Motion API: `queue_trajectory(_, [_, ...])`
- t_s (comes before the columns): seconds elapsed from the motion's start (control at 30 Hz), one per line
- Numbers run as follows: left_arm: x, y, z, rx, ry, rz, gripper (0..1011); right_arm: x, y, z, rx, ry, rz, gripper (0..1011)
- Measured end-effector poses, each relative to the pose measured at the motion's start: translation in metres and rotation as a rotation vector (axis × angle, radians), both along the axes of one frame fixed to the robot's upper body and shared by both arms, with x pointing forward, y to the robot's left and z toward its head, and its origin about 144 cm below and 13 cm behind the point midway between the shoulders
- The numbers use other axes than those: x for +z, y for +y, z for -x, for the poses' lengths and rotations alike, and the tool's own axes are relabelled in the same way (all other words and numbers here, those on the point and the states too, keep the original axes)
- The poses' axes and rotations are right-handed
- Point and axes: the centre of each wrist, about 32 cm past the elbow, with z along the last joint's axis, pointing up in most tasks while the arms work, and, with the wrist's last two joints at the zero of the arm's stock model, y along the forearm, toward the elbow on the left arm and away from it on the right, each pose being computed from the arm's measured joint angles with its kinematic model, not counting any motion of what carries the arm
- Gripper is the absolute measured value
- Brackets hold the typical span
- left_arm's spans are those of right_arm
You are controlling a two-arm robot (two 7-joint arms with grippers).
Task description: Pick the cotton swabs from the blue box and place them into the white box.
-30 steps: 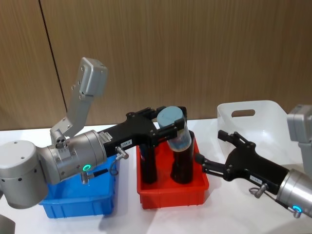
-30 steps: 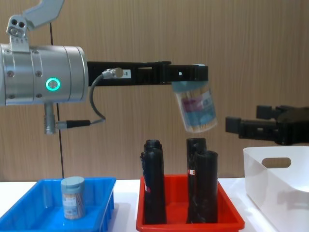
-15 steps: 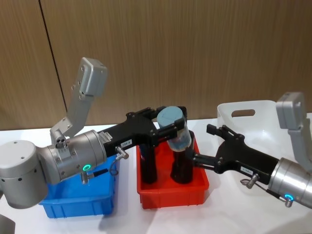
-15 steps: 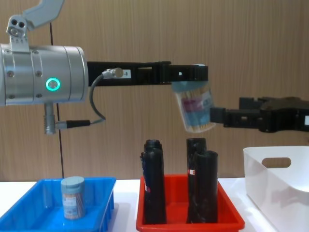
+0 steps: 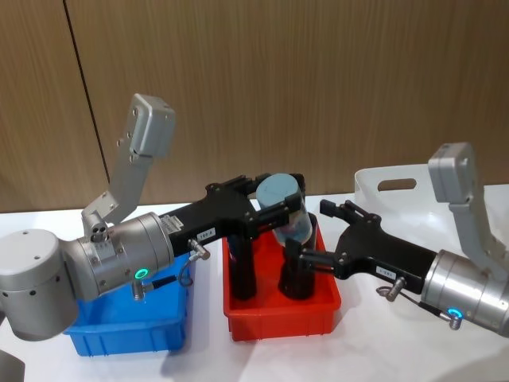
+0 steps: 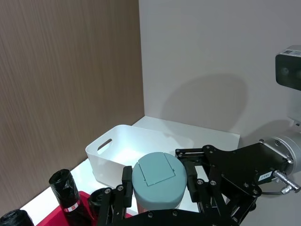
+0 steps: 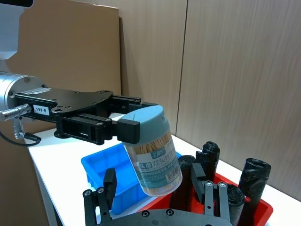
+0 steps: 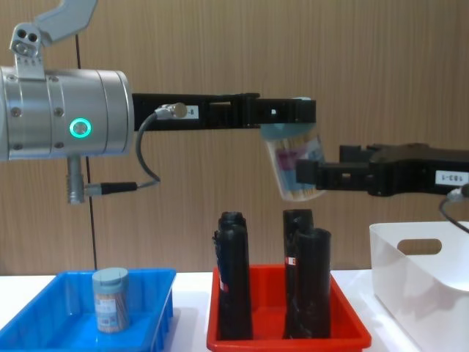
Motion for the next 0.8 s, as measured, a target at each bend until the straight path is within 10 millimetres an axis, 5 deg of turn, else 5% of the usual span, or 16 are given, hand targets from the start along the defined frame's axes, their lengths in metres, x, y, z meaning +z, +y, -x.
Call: queue_trajectory(0.8, [0.0, 0.0, 0.0, 0.0, 0.0, 0.0, 669, -0.0016, 0.0098, -0.0095, 0.028, -0.016, 0.029, 1002])
